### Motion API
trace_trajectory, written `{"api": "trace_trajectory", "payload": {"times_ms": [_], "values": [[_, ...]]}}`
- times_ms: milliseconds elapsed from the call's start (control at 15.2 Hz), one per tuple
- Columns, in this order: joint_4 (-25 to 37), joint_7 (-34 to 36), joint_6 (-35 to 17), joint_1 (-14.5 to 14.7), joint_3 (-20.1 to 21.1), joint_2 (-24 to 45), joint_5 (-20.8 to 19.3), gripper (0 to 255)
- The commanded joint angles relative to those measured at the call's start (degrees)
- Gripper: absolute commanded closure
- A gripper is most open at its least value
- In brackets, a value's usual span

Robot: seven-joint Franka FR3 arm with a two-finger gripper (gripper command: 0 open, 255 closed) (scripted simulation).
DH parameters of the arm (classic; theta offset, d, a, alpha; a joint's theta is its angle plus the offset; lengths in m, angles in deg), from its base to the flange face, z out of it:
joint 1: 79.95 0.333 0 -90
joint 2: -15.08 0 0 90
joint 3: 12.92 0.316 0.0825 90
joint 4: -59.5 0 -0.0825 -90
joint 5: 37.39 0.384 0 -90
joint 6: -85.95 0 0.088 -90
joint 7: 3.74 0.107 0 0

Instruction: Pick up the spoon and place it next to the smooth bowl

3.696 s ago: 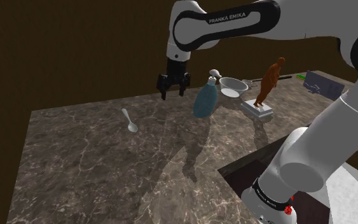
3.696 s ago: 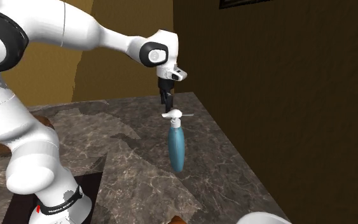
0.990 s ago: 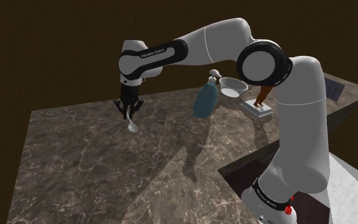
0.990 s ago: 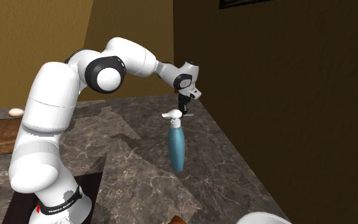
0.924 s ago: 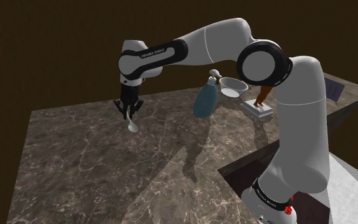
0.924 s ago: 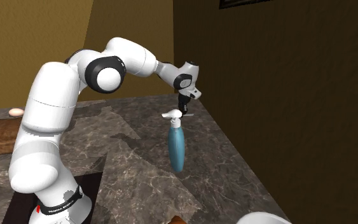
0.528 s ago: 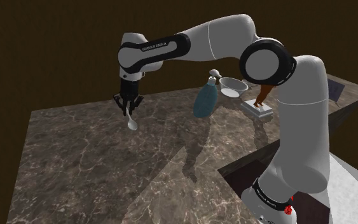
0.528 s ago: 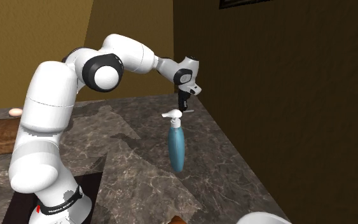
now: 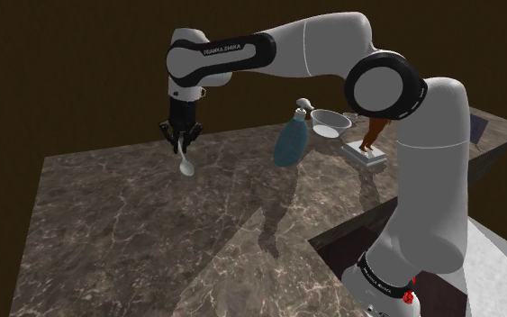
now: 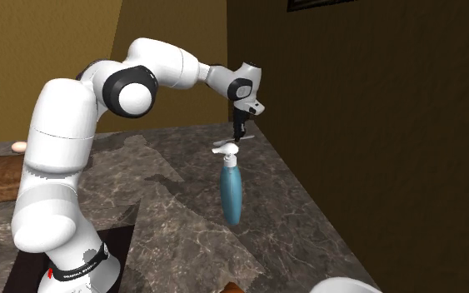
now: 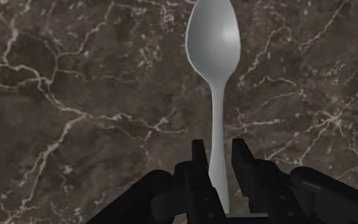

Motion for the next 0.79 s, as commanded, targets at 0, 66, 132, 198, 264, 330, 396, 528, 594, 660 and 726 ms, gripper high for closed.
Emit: {"api": "trace_trajectory", "payload": {"times_ms": [0, 66, 132, 198, 264, 330, 396, 528, 594, 660, 726], "values": [[1.1, 0.2, 1.5, 0.0, 0.0, -0.4, 0.0, 255], [1.7, 0.3, 2.2, 0.0, 0.0, -0.5, 0.0, 255], [2.2, 0.4, 2.8, 0.0, 0.0, -0.6, -0.1, 255], [2.8, 0.5, 3.5, 0.0, 0.0, -0.8, -0.1, 255], [3.4, 0.6, 4.2, 0.0, 0.0, -0.9, -0.1, 255], [4.0, 0.8, 4.9, 0.0, 0.1, -1.0, -0.1, 255], [4.6, 0.9, 5.7, 0.0, 0.1, -1.1, -0.1, 255], [6.0, 1.1, 7.1, 0.0, 0.1, -1.2, -0.1, 255], [6.7, 1.2, 7.8, 0.0, 0.1, -1.2, -0.2, 255], [7.4, 1.4, 8.6, 0.0, 0.1, -1.3, -0.2, 255], [8.2, 1.5, 9.3, 0.0, 0.1, -1.3, -0.2, 255]]}}
